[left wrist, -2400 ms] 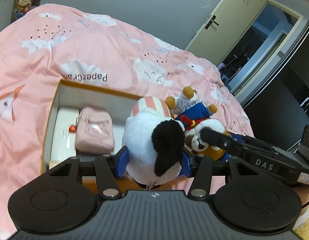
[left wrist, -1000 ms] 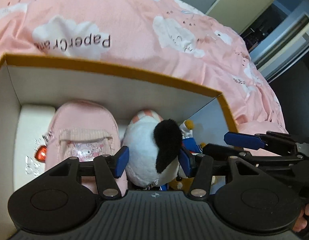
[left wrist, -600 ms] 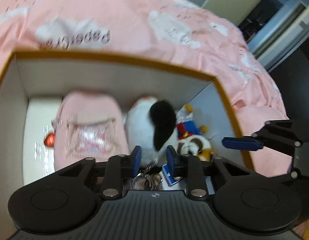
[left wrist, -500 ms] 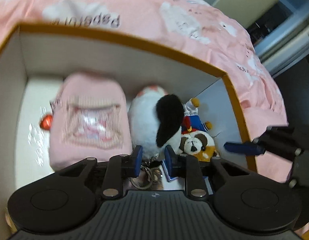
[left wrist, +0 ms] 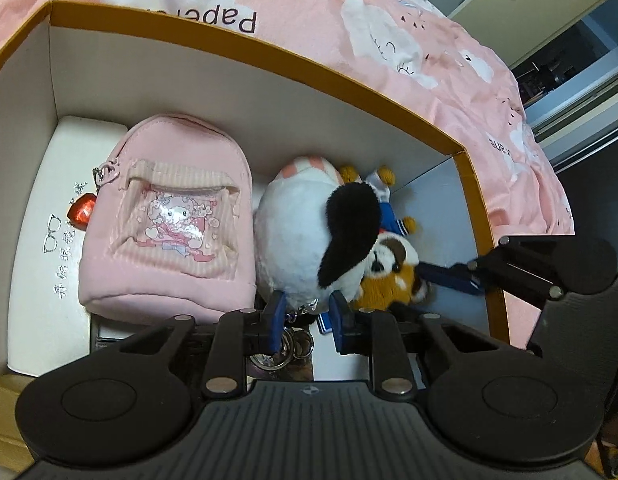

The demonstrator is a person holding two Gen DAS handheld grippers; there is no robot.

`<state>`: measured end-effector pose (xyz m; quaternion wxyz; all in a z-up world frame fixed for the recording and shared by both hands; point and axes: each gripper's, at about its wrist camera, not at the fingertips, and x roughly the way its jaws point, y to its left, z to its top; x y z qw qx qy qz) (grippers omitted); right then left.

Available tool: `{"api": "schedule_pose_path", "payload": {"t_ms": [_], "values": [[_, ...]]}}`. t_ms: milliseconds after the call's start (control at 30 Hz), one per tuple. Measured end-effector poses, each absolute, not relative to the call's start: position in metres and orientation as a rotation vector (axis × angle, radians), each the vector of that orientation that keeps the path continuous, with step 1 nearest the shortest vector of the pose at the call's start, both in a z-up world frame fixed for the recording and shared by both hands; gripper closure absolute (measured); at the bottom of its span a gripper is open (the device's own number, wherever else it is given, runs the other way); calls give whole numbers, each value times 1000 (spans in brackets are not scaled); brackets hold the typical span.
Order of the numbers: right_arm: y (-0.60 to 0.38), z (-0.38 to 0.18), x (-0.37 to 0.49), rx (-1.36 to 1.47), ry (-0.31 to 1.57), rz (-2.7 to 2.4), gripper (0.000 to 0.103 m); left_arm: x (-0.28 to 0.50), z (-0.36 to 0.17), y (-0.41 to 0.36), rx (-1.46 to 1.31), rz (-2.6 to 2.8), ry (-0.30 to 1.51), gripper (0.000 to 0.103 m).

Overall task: Organize objects
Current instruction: 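Lower the white plush into the box with the left gripper while the right gripper lowers the brown plush, then open both grippers and withdraw toward the orange ball and yellow tape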

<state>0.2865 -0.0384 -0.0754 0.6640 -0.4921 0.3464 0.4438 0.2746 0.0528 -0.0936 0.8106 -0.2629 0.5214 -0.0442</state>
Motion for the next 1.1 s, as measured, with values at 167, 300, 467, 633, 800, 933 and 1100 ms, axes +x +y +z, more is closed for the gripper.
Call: {"api": "schedule_pose_path", "payload": {"t_ms": [167, 300, 467, 633, 800, 933, 1100], "values": [[-39, -76, 293, -1086, 790, 998, 74, 275, -94, 47, -534, -85, 1114, 76], [-45, -67, 291, -1046, 784, 998, 74, 262, -85, 39, -467, -60, 1040, 74], [-66, -38, 282, -883, 748, 984, 73, 227, -52, 32, -405, -62, 849, 74], [-100, -11, 262, -607, 716, 980, 73, 187, -19, 15, -280, -44, 700, 74], [-141, -2, 236, -343, 691, 958, 73, 159, -9, 1, -224, -82, 688, 74], [-169, -3, 217, -231, 715, 927, 72, 139, -11, -2, -217, -125, 723, 74], [-191, -33, 197, -196, 835, 842, 72, 124, -28, 8, -304, -192, 857, 74]]}}
